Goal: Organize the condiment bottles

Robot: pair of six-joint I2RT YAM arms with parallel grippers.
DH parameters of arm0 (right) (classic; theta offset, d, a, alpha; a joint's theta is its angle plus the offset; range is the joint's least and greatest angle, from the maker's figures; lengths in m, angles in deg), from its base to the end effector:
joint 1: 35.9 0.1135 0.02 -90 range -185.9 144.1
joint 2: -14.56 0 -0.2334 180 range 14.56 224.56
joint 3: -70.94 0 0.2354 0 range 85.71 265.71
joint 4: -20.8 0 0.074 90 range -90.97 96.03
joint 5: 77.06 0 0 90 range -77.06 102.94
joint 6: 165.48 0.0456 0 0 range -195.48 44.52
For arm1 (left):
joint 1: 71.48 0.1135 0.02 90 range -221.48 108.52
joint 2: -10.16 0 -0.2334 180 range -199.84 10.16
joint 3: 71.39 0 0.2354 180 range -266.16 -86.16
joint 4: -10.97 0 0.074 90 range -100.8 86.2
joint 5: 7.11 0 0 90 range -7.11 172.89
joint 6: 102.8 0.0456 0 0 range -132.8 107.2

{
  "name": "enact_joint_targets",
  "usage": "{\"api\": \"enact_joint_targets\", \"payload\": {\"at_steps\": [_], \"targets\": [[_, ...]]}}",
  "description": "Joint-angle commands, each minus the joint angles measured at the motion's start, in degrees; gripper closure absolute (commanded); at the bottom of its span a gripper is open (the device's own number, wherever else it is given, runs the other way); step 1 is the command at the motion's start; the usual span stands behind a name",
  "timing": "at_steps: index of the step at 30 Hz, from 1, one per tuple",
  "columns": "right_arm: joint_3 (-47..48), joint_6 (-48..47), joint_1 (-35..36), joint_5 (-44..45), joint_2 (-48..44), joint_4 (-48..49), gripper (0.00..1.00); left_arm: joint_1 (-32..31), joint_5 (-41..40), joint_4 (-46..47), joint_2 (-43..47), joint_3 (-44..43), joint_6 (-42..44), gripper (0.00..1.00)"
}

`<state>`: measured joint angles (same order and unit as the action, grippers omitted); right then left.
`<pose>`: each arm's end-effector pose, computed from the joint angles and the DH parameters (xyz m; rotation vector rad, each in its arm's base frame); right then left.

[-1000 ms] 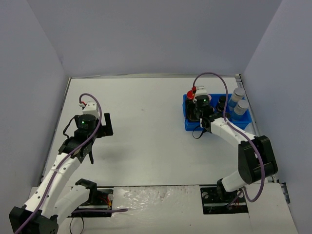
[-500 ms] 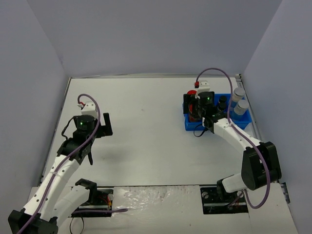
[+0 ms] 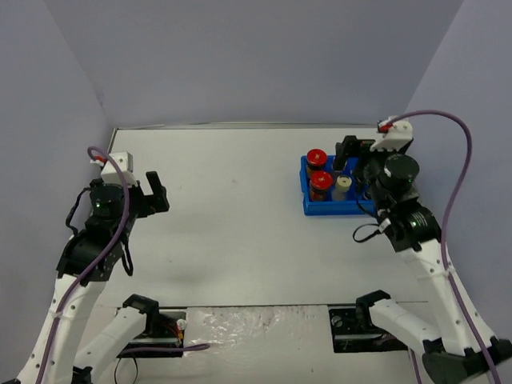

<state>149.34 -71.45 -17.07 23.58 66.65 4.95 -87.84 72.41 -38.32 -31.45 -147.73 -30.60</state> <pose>0.1962 0.0580 0.4236 -0.0247 1.3942 0.2035 0.1501 -0.0354 0.3727 -0.1522 1.8216 -0.2544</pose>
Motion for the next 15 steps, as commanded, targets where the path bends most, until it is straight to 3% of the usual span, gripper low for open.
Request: {"api": "enact_joint_targets", "payload": {"at_steps": [1,8,15], "targets": [[0.8,-1.5,0.1,7.0,-8.5,-6.6,0.00,0.5,-1.7,-3.0,2.7,-2.6,-0.1,0.03],[-3.1,-1.4,0.1,7.5,-24.0,-13.2,0.00,0.5,-4.6,-7.5,8.2,0.3,0.8,0.03],[-4.4,-1.7,0.1,7.0,-31.8,-18.9,0.00,0.5,-6.0,-11.6,11.9,0.5,-1.5,0.03]]}}
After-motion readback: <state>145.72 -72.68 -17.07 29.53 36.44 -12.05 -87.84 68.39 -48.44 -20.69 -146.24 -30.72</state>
